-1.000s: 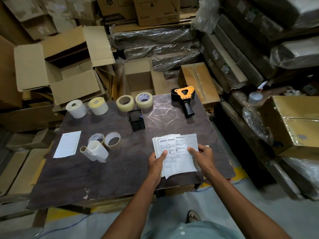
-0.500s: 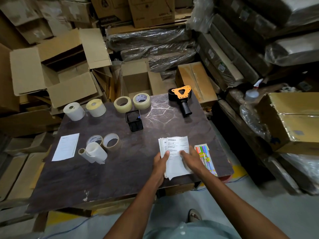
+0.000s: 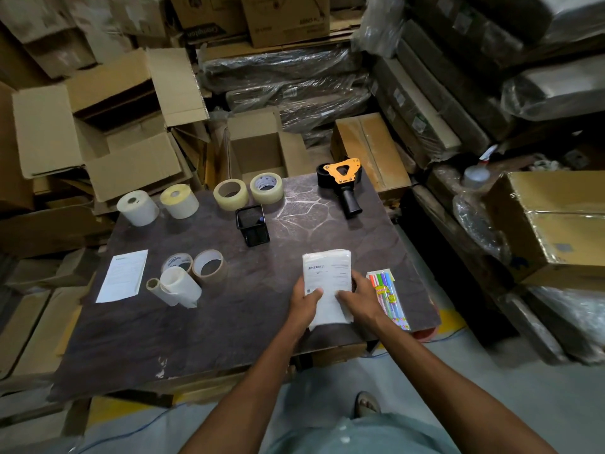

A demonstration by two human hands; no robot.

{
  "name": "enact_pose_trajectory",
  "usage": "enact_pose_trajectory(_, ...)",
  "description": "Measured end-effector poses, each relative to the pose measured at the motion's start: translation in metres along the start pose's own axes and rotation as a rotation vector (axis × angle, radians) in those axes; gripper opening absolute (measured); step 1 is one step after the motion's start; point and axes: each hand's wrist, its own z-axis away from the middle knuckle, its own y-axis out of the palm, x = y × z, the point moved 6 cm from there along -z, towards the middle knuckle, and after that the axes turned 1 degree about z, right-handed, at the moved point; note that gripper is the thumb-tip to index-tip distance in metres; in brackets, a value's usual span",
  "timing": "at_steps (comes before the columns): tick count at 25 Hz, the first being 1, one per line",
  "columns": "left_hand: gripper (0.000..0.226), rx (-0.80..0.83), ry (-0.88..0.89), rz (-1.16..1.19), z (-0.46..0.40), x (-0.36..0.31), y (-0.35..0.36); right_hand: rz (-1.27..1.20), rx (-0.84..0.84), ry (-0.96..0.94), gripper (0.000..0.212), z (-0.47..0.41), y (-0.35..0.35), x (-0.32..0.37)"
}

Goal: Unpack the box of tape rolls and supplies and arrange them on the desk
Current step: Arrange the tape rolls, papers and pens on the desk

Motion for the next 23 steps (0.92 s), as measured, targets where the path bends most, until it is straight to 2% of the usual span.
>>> enact_pose_trajectory(2,0.038,-0.053,0.081,-0.028,-0.003,-0.012,-0.007,0.016,-0.070,-0.073,0.041,-0.005,-0.003,0.008)
enact_pose_trajectory(5,0.033,-0.100,0.159,-0.098,-0.006,-0.018,-0.009,0.005,-0.116,-0.173,0.040,-0.010,-0.001,0.013)
enact_pose_trajectory(9,0.037,-0.106,0.068,-0.270,-0.009,0.019,-0.013,0.062,-0.090,-0.203,0.030,-0.002,0.011,-0.012)
enact_pose_trajectory(11,0.036,-0.133,0.105,-0.331,-0.011,0.028,-0.015,0.112,-0.093,-0.198,0.026,0.000,0.013,-0.022)
enact_pose_trajectory(13,0.034,-0.157,0.130,-0.327,-0.010,0.019,-0.016,0.085,-0.094,-0.210,0.032,0.000,0.012,-0.017)
enact_pose_trajectory(15,0.031,-0.172,0.157,-0.293,-0.011,0.011,-0.016,0.059,-0.114,-0.262,0.052,0.002,0.008,-0.004)
enact_pose_trajectory(17,0.044,-0.198,0.213,-0.272,-0.011,0.003,-0.021,0.072,-0.135,-0.304,0.064,0.002,0.005,0.004)
enact_pose_trajectory(19,0.051,-0.227,0.239,-0.265,-0.011,0.001,-0.027,0.108,-0.102,-0.340,0.055,0.001,0.008,0.007)
enact_pose_trajectory(21,0.036,-0.222,0.236,-0.286,-0.013,0.008,-0.031,0.154,-0.067,-0.365,0.040,0.000,0.013,0.003)
enact_pose_trajectory(23,0.029,-0.222,0.221,-0.290,-0.014,0.018,-0.038,0.181,-0.056,-0.377,0.035,-0.004,0.017,-0.003)
